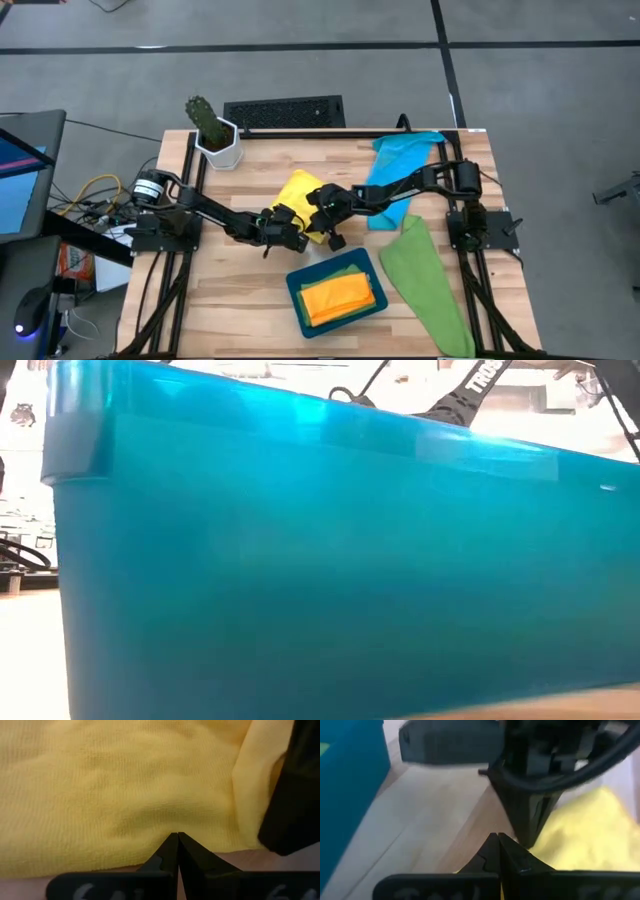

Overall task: Fold microfiber towels
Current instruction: Fold the yellow microfiber towel

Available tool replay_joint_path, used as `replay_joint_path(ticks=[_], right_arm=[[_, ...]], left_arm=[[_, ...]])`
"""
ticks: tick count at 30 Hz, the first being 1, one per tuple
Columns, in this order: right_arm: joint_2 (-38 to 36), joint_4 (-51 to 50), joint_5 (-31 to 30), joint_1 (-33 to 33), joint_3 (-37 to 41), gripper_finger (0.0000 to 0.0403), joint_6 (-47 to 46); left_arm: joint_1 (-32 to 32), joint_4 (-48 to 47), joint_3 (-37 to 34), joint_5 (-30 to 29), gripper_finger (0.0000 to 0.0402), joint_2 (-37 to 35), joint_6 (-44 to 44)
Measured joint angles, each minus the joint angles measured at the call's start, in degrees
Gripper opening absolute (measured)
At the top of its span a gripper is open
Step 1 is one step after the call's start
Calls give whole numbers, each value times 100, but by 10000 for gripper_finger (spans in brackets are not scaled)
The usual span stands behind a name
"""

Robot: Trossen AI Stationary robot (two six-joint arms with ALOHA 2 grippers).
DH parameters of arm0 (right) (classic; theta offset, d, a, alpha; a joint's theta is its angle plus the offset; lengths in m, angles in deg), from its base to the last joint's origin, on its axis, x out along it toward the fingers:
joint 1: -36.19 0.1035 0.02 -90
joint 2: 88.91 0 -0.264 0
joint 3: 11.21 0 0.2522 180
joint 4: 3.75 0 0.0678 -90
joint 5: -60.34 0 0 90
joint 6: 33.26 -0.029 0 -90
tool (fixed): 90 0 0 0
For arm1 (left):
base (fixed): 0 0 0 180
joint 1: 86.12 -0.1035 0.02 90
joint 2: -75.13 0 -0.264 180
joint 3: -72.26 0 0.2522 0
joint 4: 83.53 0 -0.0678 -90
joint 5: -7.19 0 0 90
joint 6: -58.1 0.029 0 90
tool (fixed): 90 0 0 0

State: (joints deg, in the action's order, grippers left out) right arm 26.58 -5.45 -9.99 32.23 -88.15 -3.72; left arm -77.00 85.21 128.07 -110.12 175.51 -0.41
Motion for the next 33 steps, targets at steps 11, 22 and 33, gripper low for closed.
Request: replay_joint_path(ticks=[11,22,33], right_arm=[[12,-342,296,9,3,37,-77],[12,-344,289,9,3,93,-57],[-239,-384,116,-31,13,176,-210]], left_arm=[[-2,-7,8,7,0,0,-68],[20,-23,308,304,0,4,44],[74,-1352,1008,511,0,-36,298]])
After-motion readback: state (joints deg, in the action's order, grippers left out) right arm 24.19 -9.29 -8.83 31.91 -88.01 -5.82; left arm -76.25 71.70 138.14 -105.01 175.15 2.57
